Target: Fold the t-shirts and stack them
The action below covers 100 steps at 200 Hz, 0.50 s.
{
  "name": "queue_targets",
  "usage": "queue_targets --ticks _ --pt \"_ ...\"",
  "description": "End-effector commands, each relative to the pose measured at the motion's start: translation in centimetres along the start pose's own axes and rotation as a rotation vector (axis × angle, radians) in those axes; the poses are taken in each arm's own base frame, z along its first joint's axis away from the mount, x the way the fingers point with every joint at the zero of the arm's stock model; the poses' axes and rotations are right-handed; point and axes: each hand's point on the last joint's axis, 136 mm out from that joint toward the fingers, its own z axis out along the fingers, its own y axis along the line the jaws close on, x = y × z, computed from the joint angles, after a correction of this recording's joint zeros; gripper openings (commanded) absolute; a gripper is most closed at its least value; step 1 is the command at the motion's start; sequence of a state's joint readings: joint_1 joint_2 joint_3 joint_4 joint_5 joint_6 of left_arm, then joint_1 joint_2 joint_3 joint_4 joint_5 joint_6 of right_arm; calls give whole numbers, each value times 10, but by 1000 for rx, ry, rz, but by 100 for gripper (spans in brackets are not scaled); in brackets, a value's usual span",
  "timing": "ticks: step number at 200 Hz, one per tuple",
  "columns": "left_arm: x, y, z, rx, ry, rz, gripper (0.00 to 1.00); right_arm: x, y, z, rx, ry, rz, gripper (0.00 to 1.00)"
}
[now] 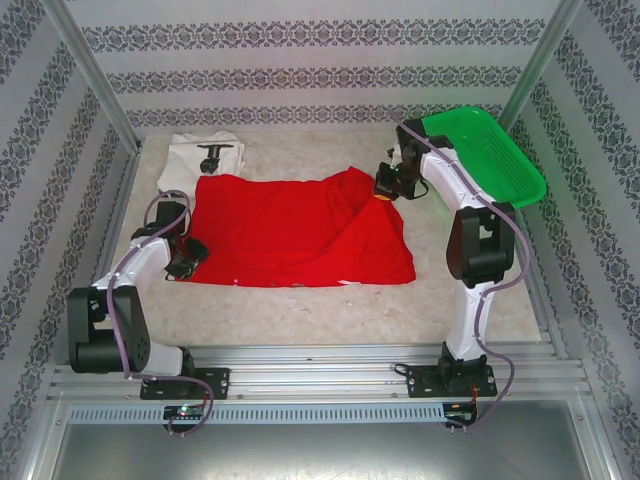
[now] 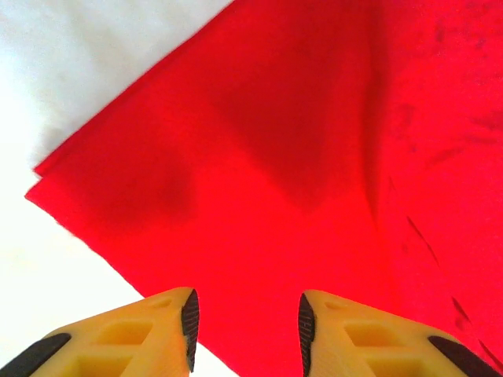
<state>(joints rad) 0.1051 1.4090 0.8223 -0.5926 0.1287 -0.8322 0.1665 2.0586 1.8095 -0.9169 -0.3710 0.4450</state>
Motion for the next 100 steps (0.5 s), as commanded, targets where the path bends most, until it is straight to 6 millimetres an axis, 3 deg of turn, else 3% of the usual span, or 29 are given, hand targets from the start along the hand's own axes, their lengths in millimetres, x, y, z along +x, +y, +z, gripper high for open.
queue_targets --ticks 1,25,54,71,78,86,100 --pt "-7 13 10 -41 -26 -42 39 -4 6 9 -9 14 4 0" --pt "-7 14 14 -47 -20 -48 39 -14 14 21 -47 16 33 4" --pt "-10 15 16 -59 -22 -51 40 -49 22 25 -109 -44 79 17" --pt "-10 21 20 -68 -13 -76 40 -70 25 11 -145 -99 108 29" --pt "-11 23 20 -74 -14 -79 40 -75 28 1 -159 -122 108 39" --pt "-11 26 20 -84 -17 -83 40 -76 30 -9 -163 -139 100 49" --pt "-12 31 19 -89 -20 -96 40 -65 35 -30 -155 -144 69 51"
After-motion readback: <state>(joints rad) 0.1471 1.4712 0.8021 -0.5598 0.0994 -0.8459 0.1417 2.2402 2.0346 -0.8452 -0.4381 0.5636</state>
